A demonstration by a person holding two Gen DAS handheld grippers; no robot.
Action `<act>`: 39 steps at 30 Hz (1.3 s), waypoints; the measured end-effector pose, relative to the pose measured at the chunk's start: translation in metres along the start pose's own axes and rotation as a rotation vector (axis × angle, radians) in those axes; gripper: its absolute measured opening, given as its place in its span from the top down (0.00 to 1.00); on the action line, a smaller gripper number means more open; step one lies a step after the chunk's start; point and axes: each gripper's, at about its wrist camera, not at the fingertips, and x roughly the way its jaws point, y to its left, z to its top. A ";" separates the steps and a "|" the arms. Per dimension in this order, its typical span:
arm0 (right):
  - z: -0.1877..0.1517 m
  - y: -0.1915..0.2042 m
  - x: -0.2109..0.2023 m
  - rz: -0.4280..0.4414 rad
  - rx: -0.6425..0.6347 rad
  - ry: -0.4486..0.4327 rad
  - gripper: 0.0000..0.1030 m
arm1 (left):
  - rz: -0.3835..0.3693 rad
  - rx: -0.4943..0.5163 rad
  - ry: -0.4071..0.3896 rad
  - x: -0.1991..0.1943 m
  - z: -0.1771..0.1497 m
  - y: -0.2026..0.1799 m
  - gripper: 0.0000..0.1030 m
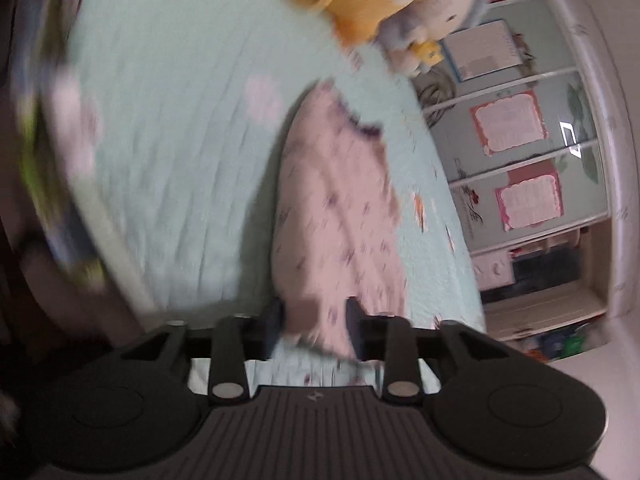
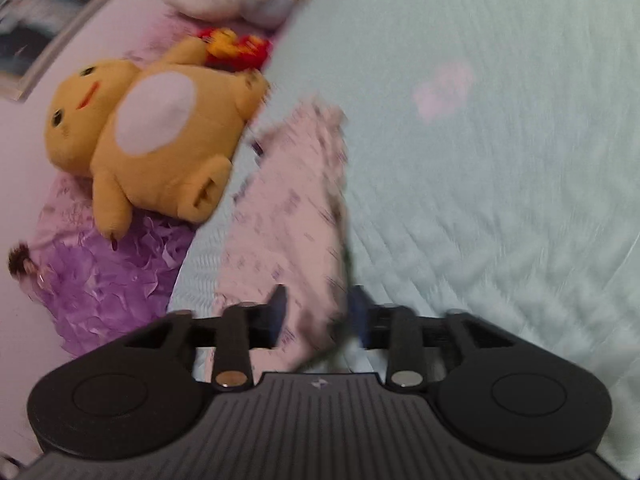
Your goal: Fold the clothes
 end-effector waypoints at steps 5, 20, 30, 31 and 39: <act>-0.003 0.039 -0.013 0.026 -0.195 -0.074 0.59 | 0.026 0.113 -0.156 -0.020 0.009 -0.037 0.57; 0.005 0.069 0.030 -0.094 -0.436 -0.043 0.48 | 0.170 0.197 -0.013 0.047 -0.001 -0.019 0.61; -0.028 0.092 0.014 -0.298 -0.596 -0.021 0.52 | 0.389 0.656 -0.082 0.022 -0.025 -0.113 0.38; -0.025 0.105 0.010 -0.318 -0.600 -0.046 0.44 | 0.434 0.698 -0.109 0.023 -0.027 -0.125 0.37; 0.015 0.165 0.006 -0.444 -0.582 -0.053 0.26 | 0.529 0.728 -0.229 -0.006 -0.012 -0.175 0.31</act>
